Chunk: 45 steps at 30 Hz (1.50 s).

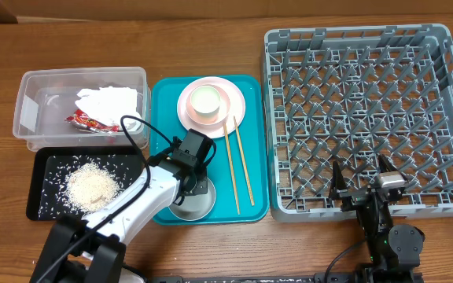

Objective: Sort waste into correct bins and load items into the dishwasher

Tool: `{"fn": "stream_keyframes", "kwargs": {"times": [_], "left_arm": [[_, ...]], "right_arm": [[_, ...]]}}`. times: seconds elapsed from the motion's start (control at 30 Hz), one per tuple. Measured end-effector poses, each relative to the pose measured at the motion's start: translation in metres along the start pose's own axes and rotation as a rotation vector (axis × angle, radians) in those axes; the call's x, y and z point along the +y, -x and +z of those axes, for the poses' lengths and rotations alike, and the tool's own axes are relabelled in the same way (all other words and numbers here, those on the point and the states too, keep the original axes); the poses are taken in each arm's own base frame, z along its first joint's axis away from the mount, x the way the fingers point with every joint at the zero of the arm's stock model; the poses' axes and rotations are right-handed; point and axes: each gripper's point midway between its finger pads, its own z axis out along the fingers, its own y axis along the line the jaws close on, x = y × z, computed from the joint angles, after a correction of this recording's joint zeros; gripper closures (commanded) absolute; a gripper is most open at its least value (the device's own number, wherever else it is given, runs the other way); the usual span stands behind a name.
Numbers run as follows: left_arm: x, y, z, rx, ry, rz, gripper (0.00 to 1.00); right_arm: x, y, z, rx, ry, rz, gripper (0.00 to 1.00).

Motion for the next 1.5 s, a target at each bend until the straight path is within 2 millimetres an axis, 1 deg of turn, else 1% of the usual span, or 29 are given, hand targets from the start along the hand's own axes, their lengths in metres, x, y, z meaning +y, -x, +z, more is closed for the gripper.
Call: {"fn": "stream_keyframes", "kwargs": {"times": [0.13, 0.2, 0.33, 0.4, 0.63, 0.93, 1.03, 1.13, 1.3, 1.4, 1.5], "left_arm": [[0.006, 0.005, 0.000, -0.025, 0.036, -0.001, 0.96], [0.010, 0.011, -0.002, -0.050, 0.063, -0.002, 0.96], [0.005, 0.029, -0.012, -0.100, 0.061, -0.010, 0.96], [0.003, 0.034, -0.018, -0.104, 0.056, -0.011, 0.96], [-0.005, 0.033, -0.046, -0.017, 0.028, 0.002, 0.96], [-0.016, 0.042, -0.085, 0.000, -0.027, 0.010, 0.96], [-0.020, 0.043, -0.092, -0.003, -0.055, 0.008, 0.96], [-0.024, 0.042, -0.093, 0.003, -0.079, 0.008, 0.95], [-0.030, 0.049, -0.095, -0.019, -0.108, 0.005, 0.93], [-0.035, 0.061, -0.107, -0.056, -0.128, 0.002, 0.92], [-0.042, 0.082, -0.127, -0.127, -0.156, 0.017, 0.90]], "right_arm": [[0.000, 0.000, 0.000, 0.000, 0.000, 0.000, 0.00], [0.000, 0.000, 0.000, -0.001, 0.000, 0.000, 0.00], [0.000, 0.000, 0.000, 0.000, 0.000, 0.000, 0.00], [0.000, 0.000, 0.000, -0.001, 0.000, 0.000, 0.00], [0.000, 0.000, 0.000, -0.001, 0.000, 0.000, 0.00], [0.000, 0.000, 0.000, 0.000, 0.000, 0.000, 0.00], [0.000, 0.000, 0.000, 0.000, 0.000, 0.000, 0.00], [0.000, 0.000, 0.000, -0.001, 0.000, 0.000, 0.00], [0.000, 0.000, 0.000, 0.000, 0.000, 0.000, 0.00], [0.000, 0.000, 0.000, -0.001, 0.001, 0.000, 0.00], [0.000, 0.000, 0.000, 0.000, 0.000, 0.000, 0.00]]}}
